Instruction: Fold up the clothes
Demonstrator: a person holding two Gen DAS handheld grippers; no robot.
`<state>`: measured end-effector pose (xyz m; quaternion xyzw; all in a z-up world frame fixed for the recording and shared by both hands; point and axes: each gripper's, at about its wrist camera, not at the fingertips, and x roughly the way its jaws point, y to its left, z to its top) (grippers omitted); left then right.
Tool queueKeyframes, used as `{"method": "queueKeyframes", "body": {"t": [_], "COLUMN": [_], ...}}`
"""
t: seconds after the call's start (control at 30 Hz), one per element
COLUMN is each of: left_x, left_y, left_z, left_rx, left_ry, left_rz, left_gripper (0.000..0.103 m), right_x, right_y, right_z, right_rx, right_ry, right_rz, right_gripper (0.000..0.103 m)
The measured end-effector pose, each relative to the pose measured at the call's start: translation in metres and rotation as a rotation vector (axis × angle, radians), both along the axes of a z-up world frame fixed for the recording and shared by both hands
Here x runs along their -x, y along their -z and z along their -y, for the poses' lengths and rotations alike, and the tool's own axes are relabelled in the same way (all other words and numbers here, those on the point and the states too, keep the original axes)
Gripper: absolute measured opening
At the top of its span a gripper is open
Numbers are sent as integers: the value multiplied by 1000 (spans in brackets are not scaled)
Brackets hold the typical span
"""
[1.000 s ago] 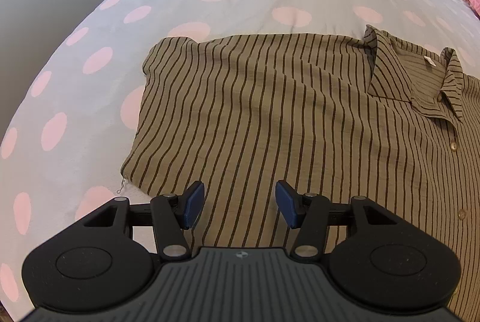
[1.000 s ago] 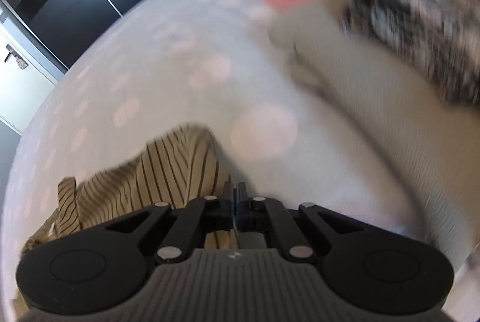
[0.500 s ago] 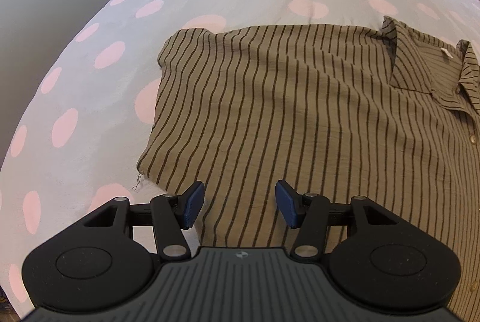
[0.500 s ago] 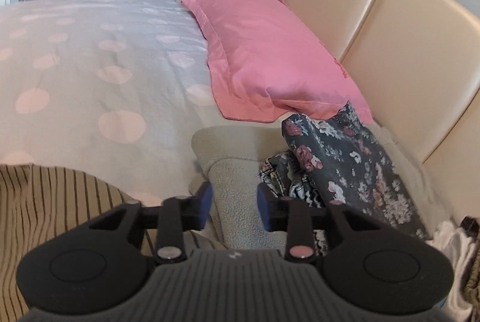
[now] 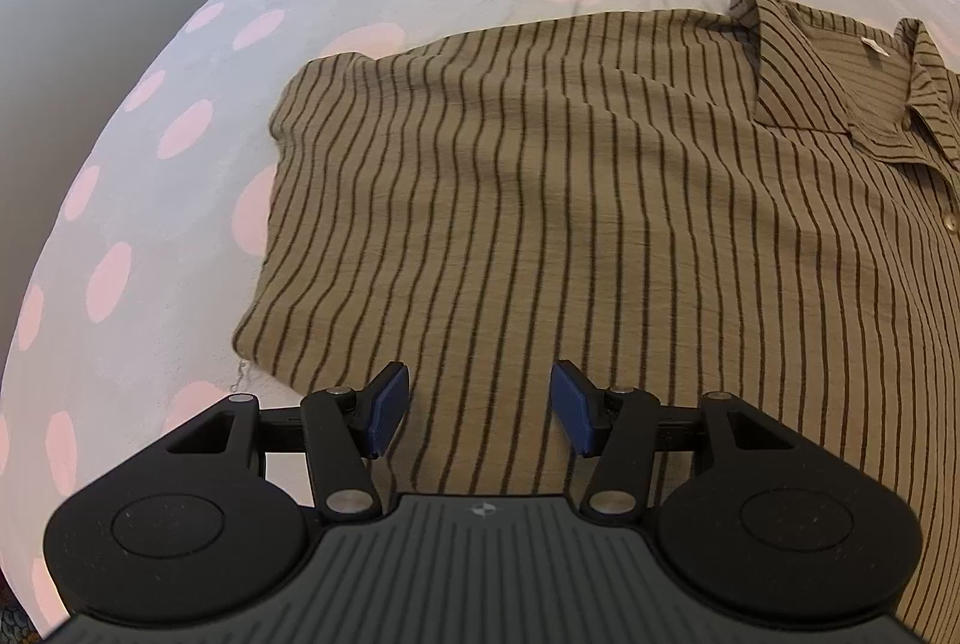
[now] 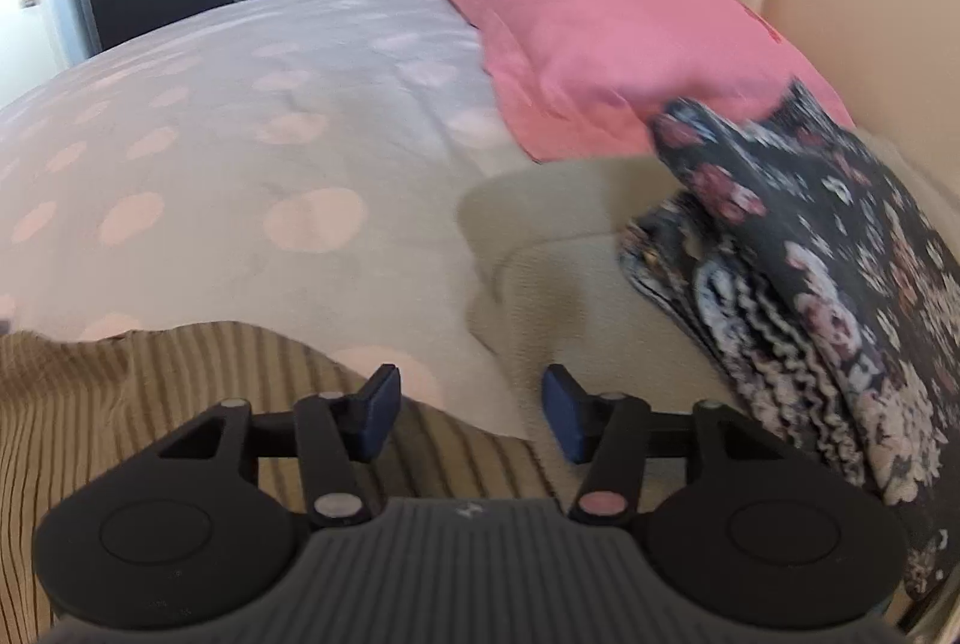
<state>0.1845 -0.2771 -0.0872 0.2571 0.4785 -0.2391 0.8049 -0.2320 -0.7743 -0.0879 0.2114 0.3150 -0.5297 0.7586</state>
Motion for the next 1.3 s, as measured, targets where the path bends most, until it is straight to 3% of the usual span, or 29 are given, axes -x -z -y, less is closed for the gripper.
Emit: {"method": "queueKeyframes", "body": {"t": [0.03, 0.13, 0.2, 0.23, 0.27, 0.3, 0.4, 0.5, 0.6, 0.67, 0.7, 0.73, 0.77, 0.8, 1.03, 1.1, 1.17, 1.2, 1.3], "left_x": [1, 2, 3, 3, 4, 4, 4, 2, 3, 4, 4, 5, 5, 6, 7, 9, 11, 11, 12], "left_y": [1, 1, 1, 1, 1, 1, 2, 4, 3, 1, 0, -1, -2, -3, 3, 5, 6, 6, 6], "left_z": [2, 5, 6, 6, 6, 5, 4, 4, 3, 3, 3, 3, 3, 3, 4, 5, 5, 6, 8], "left_rx": [-1, 3, 3, 3, 3, 4, 5, -4, -3, 5, 10, 15, 20, 24, 4, -2, -3, -2, 1], "left_ry": [3, 8, 13, 15, 18, 20, 20, 18, 23, 26, 28, 29, 31, 32, 40, 38, 42, 43, 48], "left_rz": [0, -1, 1, 2, 3, 5, 7, 3, 3, 2, 1, 1, 0, -1, -4, -2, -1, -1, -1], "left_gripper": [50, 51, 51, 51, 50, 51, 51, 51, 51, 50, 50, 50, 50, 50, 50, 50, 50, 50, 50], "right_x": [-4, -22, -29, -29, -27, -23, -20, -32, -45, -53, -55, -55, -53, -47, 1, 7, 6, 4, 1], "right_y": [-1, 7, 19, 25, 31, 36, 28, 3, -15, -16, -15, -13, -10, -7, 31, 39, 41, 39, 23], "right_z": [-6, -12, -10, -8, -5, -3, -16, -41, -63, -67, -66, -61, -54, -47, 1, 3, 1, 0, -11], "right_rx": [26, 27, -2, -25, -62, -99, -34, 46, 40, 34, 35, 37, 35, 27, -101, -115, -108, -102, -63], "right_ry": [-32, -109, -97, -82, -66, -53, -81, -206, -350, -379, -372, -348, -316, -276, -38, -27, -28, -42, -100], "right_rz": [6, -48, -108, -125, -119, -100, -52, 7, 100, 97, 88, 78, 71, 67, 2, -1, -20, -19, 77], "right_gripper": [50, 48, 48, 42, 32, 1, 0, 0, 0, 2, 8, 35, 47, 51, 52, 46, 22, 2, 1]}}
